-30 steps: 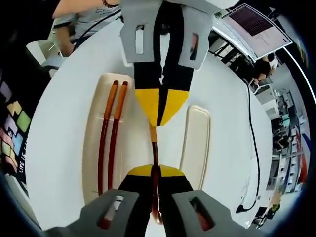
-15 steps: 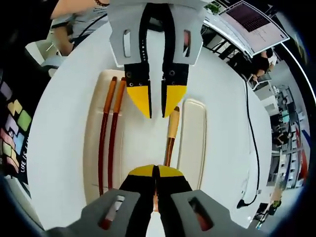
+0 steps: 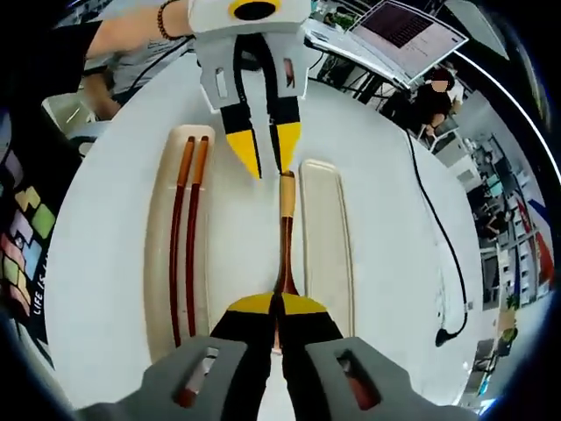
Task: Arrange the utensils inside the cutlery case until each visible utensil rests in its matching compartment.
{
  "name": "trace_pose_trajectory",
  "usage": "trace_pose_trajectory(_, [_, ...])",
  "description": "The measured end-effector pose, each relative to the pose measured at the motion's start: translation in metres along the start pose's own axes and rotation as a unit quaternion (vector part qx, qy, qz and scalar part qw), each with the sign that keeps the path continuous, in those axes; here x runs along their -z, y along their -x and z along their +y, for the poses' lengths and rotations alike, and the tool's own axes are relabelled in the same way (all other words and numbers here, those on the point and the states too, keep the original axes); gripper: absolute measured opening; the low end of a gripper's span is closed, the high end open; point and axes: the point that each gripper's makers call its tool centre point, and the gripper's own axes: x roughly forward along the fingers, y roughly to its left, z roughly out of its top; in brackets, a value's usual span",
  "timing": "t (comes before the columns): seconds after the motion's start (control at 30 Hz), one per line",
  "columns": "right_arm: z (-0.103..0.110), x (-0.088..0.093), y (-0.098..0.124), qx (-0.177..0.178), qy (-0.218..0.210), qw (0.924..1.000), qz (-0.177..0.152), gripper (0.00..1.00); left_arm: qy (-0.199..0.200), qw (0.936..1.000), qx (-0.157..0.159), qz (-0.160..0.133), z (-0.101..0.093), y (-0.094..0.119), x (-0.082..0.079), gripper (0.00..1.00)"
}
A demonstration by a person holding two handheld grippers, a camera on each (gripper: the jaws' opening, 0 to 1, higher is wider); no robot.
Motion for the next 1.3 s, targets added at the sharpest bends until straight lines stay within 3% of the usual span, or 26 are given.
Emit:
trace_pose_trajectory(0.1, [0.0, 0.006, 0.003, -0.004, -0.022, 0.9996, -0.015, 0.0, -0.005, 1.0, -0.002, 0.006, 0.001, -0.003, 0.001, 0.15])
trace_pose_trajectory(0.2, [-0.002, 0.012, 0.006, -0.002, -0.045, 0.9985, -0.032, 0.09, 0.0, 0.9999, 0.0, 0.01, 0.002, -0.005, 0.002, 0.15])
trace_pose_trajectory(0.63, [0.008, 0.043, 0.01, -0.003, -0.117, 0.9911, -0.064, 0.17, 0.025, 0.9994, 0.001, 0.026, 0.007, -0.01, 0.014, 0.19])
trace_pose_trajectory(0.77, [0.005, 0.045, 0.009, 0.0, -0.142, 0.9864, -0.083, 0.17, 0.027, 0.9993, 0.002, 0.027, 0.008, -0.012, 0.014, 0.2])
trace_pose_trajectory(1.3, [-0.001, 0.037, -0.005, -0.009, -0.165, 0.9792, -0.119, 0.23, 0.026, 0.9992, 0.007, 0.028, 0.004, -0.017, 0.007, 0.19])
